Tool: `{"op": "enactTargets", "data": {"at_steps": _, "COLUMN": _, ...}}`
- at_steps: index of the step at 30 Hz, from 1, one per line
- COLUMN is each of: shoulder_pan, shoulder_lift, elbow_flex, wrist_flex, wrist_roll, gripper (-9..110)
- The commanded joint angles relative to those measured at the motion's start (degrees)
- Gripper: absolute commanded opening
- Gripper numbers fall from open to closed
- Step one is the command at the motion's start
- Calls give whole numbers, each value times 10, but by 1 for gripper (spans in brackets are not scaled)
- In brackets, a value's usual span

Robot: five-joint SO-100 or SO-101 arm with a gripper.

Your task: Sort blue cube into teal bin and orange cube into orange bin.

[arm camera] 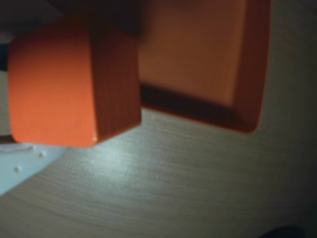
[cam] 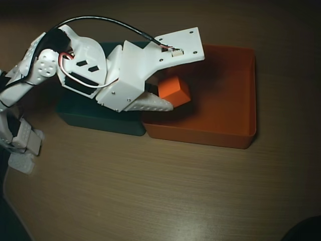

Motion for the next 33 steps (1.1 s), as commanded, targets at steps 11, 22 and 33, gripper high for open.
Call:
{"op": "enactTargets", "data": {"at_steps": 11, "shoulder_pan": -59, "shoulder_lift": -33, "elbow_flex": -96, "wrist_flex": 3, "wrist_roll": 9, "gripper": -6}}
{"op": "enactTargets", "data": {"at_steps": 22, "shoulder_pan": -79, "shoulder_lift": -214, "elbow_flex": -265, "wrist_flex": 2, "wrist_roll": 9, "gripper": -6}}
{"op": "enactTargets", "data": {"at_steps": 33, "shoulder_pan": -90, "shoulder_lift": -262, "elbow_flex": -290, "wrist_flex": -5, "wrist_roll": 9, "gripper": -5}}
